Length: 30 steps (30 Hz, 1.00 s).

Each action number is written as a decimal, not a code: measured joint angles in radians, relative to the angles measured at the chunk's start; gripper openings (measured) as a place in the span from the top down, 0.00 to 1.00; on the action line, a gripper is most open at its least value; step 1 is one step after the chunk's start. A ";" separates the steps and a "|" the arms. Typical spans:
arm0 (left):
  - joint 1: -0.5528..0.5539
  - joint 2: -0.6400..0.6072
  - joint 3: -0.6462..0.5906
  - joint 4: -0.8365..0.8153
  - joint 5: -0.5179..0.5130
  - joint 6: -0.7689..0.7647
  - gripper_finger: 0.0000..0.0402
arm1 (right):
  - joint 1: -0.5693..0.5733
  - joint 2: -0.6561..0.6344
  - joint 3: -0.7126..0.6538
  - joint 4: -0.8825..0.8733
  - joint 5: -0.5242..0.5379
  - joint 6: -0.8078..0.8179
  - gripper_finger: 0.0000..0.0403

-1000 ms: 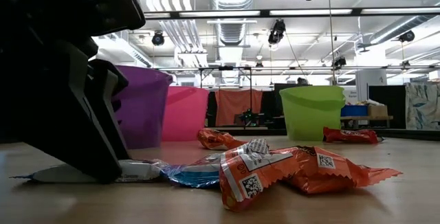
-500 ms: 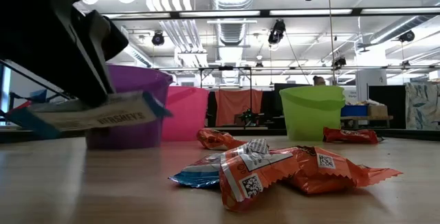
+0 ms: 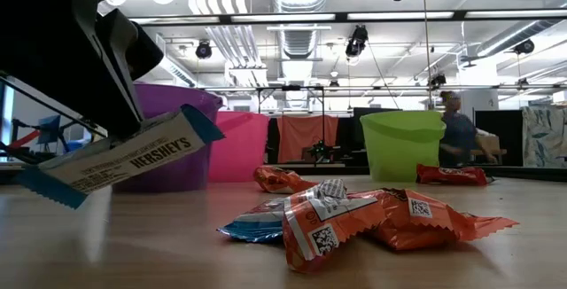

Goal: Sort candy
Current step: Put the white chocolate into the pink bucket

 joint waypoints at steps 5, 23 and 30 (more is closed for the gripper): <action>-0.003 -0.041 0.008 -0.001 0.016 -0.003 1.00 | 0.000 0.000 0.000 0.000 0.000 0.000 0.67; 0.158 -0.521 0.086 -0.316 -0.370 0.033 1.00 | 0.000 0.000 0.000 0.003 0.001 -0.036 0.67; 0.505 -0.591 0.084 -0.375 -0.307 0.234 1.00 | 0.000 0.000 0.000 0.008 0.017 -0.027 0.68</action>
